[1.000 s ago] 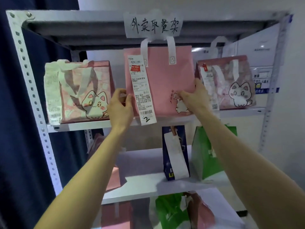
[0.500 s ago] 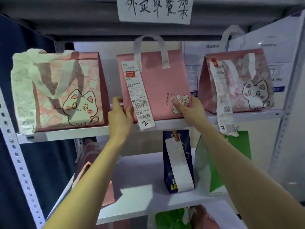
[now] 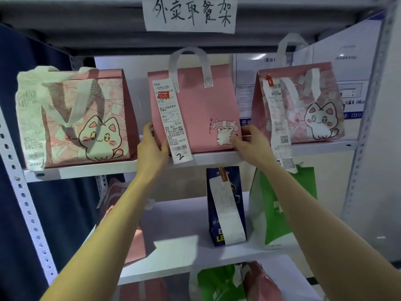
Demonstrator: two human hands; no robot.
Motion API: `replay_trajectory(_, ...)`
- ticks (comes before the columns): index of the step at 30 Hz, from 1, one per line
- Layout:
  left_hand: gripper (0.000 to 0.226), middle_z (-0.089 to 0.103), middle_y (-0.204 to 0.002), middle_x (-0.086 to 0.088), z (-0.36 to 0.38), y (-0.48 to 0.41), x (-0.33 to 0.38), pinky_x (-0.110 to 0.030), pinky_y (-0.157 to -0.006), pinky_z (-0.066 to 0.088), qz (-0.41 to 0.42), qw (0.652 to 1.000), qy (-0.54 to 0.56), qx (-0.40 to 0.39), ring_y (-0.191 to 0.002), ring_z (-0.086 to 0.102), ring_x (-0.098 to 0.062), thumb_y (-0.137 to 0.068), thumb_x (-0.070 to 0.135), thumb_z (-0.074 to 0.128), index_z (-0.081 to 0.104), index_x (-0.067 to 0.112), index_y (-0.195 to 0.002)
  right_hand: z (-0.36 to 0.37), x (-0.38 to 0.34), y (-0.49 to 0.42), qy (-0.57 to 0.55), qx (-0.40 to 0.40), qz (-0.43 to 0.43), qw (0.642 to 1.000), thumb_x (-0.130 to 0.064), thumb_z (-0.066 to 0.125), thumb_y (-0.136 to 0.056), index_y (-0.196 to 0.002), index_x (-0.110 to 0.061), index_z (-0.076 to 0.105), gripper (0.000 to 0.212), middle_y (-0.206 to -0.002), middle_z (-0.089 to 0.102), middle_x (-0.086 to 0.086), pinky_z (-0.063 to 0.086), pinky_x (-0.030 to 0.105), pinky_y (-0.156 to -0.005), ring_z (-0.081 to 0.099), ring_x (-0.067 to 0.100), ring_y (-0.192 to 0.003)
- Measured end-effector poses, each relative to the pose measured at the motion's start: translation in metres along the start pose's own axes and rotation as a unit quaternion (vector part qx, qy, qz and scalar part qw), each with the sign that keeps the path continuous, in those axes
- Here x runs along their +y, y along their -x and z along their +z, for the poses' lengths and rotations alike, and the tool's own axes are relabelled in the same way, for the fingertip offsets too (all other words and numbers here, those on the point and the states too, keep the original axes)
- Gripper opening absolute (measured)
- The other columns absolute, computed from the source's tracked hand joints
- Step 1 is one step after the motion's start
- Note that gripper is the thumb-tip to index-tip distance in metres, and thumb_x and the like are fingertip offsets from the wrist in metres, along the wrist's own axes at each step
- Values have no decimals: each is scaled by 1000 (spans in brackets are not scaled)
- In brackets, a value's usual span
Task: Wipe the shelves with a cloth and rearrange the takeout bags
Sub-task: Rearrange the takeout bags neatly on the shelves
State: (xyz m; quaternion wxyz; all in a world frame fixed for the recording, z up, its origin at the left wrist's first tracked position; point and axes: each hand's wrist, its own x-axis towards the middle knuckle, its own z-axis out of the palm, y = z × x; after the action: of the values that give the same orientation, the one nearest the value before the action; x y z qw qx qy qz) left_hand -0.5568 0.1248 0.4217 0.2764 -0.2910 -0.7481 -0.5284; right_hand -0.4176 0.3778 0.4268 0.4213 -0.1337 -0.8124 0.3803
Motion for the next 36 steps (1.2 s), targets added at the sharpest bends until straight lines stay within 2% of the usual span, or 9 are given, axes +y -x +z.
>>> replay_trajectory(4, 67, 60, -152, 0, 1, 29, 0, -32, -114, 47, 19, 998, -1, 66, -133, 59, -12, -100, 7, 72, 41, 17, -159, -23, 5, 23, 18, -4, -38, 999, -52, 69, -99, -138, -19, 60, 52, -125, 65, -11, 52, 24, -91, 63, 3, -107)
replay_trajectory(10, 54, 65, -139, 0, 13, 113, -12, -46, -106, 58, 41, 994, -66, 81, -123, 67, -18, -99, 2, 68, 52, 26, -145, -47, 36, 78, 7, -67, -48, 997, -31, 69, -101, -134, -20, 62, 35, -129, 67, -8, 57, 34, -102, 66, 7, -116)
replay_trajectory(14, 46, 71, -134, -5, 35, 188, -23, -46, -99, 61, -43, 989, -117, -82, -113, 74, -25, -99, 3, 68, 61, 15, -142, -44, 89, 134, 36, -192, 6, 981, -33, 70, -101, -139, -19, 62, 41, -130, 68, -6, 57, 34, -100, 67, 10, -113)
replay_trajectory(18, 36, 74, -127, 3, 54, 263, -30, -43, -94, 61, -86, 929, -198, -300, -105, 74, -18, -101, 26, 73, 67, 23, -136, -38, 160, 202, 133, -387, 73, 909, -39, 68, -101, -140, -23, 62, 42, -133, 67, -7, 52, 32, -98, 64, 12, -108)
replay_trajectory(22, 38, 77, -128, 5, 58, 322, -34, -39, -99, 59, -100, 852, -266, -439, -110, 72, -17, -100, 38, 73, 69, 26, -135, -37, 209, 262, 193, -488, 76, 848, -36, 63, -101, -96, -34, 62, 6, -104, 66, -7, 45, 28, -80, 64, 20, -96)
replay_trajectory(24, 42, 76, -130, 4, 55, 337, -33, -36, -102, 58, -107, 837, -279, -458, -113, 73, -18, -101, 42, 71, 68, 25, -139, -39, 218, 279, 199, -498, 77, 840, -39, 67, -97, -85, -40, 50, 21, -98, 57, -12, 44, 33, -82, 57, 19, -94)
replay_trajectory(26, 43, 77, -129, 3, 50, 343, -31, -35, -101, 58, -113, 836, -282, -456, -112, 74, -18, -102, 45, 71, 68, 23, -139, -41, 221, 286, 194, -494, 71, 845, -44, 69, -96, -102, -35, 59, 15, -104, 58, -12, 48, 36, -91, 55, 17, -100)
replay_trajectory(29, 42, 78, -128, 2, 45, 343, -26, -36, -99, 58, -116, 836, -292, -450, -111, 74, -20, -100, 44, 73, 69, 22, -136, -41, 216, 283, 182, -495, 70, 846, -44, 69, -98, -132, -23, 63, 40, -120, 66, -7, 48, 36, -95, 57, 16, -105)
replay_trajectory(36, 40, 76, -130, 6, 48, 326, -25, -34, -101, 58, -109, 845, -287, -439, -114, 73, -15, -100, 37, 73, 68, 24, -138, -43, 205, 267, 165, -477, 48, 862, -40, 65, -103, -138, -20, 61, 40, -131, 67, 2, 41, 31, -93, 57, 20, -105)
